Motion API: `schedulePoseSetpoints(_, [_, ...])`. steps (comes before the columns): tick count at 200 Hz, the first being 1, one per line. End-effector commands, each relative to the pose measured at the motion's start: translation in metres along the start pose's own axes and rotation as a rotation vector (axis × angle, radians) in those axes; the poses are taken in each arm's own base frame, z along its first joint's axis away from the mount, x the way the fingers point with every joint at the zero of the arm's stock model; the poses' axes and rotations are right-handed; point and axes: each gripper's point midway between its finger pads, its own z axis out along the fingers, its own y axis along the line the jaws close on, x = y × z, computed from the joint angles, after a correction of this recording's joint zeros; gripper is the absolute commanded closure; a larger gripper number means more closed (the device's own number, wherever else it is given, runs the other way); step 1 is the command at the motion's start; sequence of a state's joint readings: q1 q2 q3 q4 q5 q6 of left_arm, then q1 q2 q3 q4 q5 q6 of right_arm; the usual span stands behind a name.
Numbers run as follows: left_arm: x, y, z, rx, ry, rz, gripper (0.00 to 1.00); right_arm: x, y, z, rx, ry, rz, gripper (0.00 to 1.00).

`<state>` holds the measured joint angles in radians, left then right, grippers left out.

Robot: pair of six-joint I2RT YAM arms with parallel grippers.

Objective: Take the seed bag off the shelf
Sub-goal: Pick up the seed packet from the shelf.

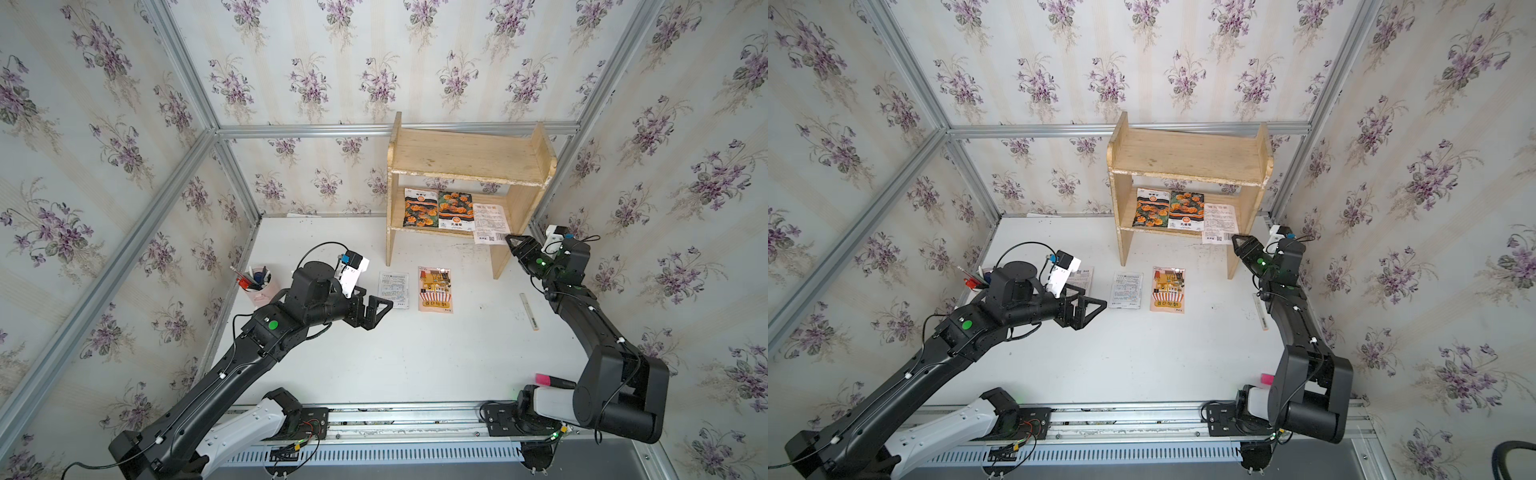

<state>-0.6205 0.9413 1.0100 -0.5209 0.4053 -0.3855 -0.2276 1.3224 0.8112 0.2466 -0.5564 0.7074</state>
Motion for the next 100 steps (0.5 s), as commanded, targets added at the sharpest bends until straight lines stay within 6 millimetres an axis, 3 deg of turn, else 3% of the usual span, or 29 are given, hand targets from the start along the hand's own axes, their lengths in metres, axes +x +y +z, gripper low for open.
schedulePoseSetpoints(1, [-0.0019, 0.0011, 0.0005, -0.006, -0.008, 0.004, 0.00, -0.0055, 0.0120, -0.0017, -0.045, -0.015, -0.017, 0.35])
schedulePoseSetpoints(100, [-0.0043, 0.0000, 0.0025, -0.001, -0.004, 0.003, 0.00, -0.0020, 0.0155, 0.0038, -0.085, 0.016, 0.001, 0.50])
